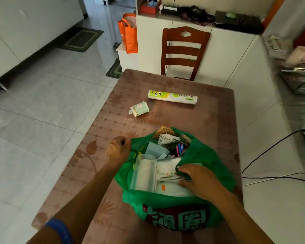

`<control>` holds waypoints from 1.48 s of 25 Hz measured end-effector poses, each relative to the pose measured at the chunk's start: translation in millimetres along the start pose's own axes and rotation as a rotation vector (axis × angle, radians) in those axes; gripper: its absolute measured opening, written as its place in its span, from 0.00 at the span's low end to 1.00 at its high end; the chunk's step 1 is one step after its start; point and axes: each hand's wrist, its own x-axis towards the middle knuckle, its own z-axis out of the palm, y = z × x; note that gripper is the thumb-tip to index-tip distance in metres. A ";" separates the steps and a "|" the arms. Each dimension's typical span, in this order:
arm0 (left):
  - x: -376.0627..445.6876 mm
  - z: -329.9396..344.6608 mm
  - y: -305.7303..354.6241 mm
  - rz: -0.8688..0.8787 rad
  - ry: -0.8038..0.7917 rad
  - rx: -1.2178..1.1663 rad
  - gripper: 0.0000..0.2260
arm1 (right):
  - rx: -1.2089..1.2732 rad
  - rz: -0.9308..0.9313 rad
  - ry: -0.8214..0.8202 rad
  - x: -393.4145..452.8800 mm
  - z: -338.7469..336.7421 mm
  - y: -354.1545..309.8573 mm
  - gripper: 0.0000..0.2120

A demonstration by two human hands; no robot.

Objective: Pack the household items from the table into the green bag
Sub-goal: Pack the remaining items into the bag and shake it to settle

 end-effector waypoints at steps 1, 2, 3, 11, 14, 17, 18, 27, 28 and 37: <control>-3.7 -6.5 10.7 -0.067 -0.041 -0.141 0.10 | -0.010 0.018 0.009 -3.9 -3.6 6.5 0.20; -7.8 -12.9 19.6 -0.157 -0.133 -0.331 0.09 | -0.019 0.041 0.021 -8.0 -7.0 11.9 0.20; -13.7 -22.4 27.3 -0.247 -0.267 -0.504 0.07 | -0.002 0.046 0.048 -10.7 -9.9 15.8 0.17; -55.3 -67.6 74.3 -0.089 -0.612 -0.773 0.06 | 1.075 0.210 0.654 -22.6 -95.1 -0.5 0.11; -45.0 -99.0 159.1 0.245 -0.362 -0.827 0.12 | 1.246 0.079 0.891 -33.6 -149.9 -13.9 0.14; -67.9 -130.6 205.1 0.464 -0.274 -0.914 0.12 | 1.318 -0.083 1.008 -69.8 -190.7 -23.6 0.15; -74.7 -137.8 200.7 0.481 -0.272 -0.967 0.11 | 1.337 -0.106 1.030 -82.3 -191.8 -24.7 0.15; -84.8 -106.8 76.6 0.219 -0.296 -0.652 0.07 | 1.240 0.449 0.829 -82.0 -100.1 9.5 0.12; -83.4 -105.9 79.5 0.254 -0.291 -0.634 0.06 | 1.230 0.442 0.844 -80.9 -105.0 9.3 0.11; -67.9 -120.3 118.1 0.358 -0.241 -0.732 0.09 | 1.187 0.277 0.927 -68.4 -138.8 -0.5 0.13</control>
